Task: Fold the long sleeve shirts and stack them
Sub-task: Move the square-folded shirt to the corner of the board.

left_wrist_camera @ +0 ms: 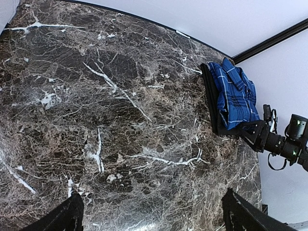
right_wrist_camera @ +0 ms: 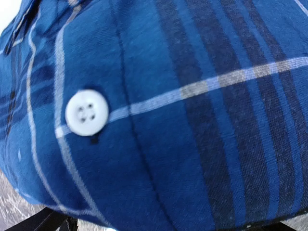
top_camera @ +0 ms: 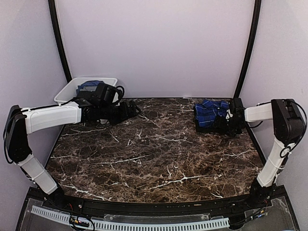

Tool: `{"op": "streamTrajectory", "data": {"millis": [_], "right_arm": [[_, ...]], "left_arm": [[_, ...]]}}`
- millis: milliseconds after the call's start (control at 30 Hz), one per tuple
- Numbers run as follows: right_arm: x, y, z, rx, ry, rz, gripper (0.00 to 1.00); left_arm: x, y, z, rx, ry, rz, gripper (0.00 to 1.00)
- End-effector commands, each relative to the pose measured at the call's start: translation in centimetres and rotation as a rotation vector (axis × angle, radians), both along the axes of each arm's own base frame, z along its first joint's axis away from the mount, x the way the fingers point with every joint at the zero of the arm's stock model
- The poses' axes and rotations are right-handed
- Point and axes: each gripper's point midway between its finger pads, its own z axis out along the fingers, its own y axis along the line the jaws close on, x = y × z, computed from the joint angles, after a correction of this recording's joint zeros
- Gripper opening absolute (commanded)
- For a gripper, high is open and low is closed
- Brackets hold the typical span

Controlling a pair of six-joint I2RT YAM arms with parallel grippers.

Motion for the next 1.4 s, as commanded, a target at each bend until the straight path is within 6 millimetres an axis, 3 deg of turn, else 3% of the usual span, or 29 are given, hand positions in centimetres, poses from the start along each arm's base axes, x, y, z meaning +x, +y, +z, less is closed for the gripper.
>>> {"op": "streamTrajectory", "data": {"millis": [0,200,367,567,800,1033,1367], "right_arm": [[1.2,-2.2,-1.4,-0.037,0.047,-0.028,0.99],[4.0,-2.0,-1.0,-0.009,0.033,-0.014,0.99],[4.8,-1.7,-1.3,0.005,0.035,-0.011,0.99],[4.0,-2.3,0.0,-0.032,0.020,-0.005,0.99],[1.5,-1.1,2.4,-0.046,-0.019,0.024,0.99],[-1.2,3.5,5.2,-0.062,-0.085,0.106,0.99],[-3.5,11.8,12.6,-0.052,-0.288,0.239,0.99]], "left_arm": [[-0.4,0.7,0.8,-0.014,-0.016,0.011,0.99],[-0.4,0.9,0.9,-0.015,-0.017,0.019,0.99],[-0.2,0.8,1.2,-0.022,-0.023,0.019,0.99],[-0.2,0.6,1.5,-0.017,-0.033,0.000,0.99],[0.0,0.8,2.9,0.021,-0.088,-0.020,0.99],[0.0,0.8,3.5,0.051,-0.127,-0.051,0.99],[0.0,0.9,4.3,0.080,-0.183,-0.083,0.99]]}}
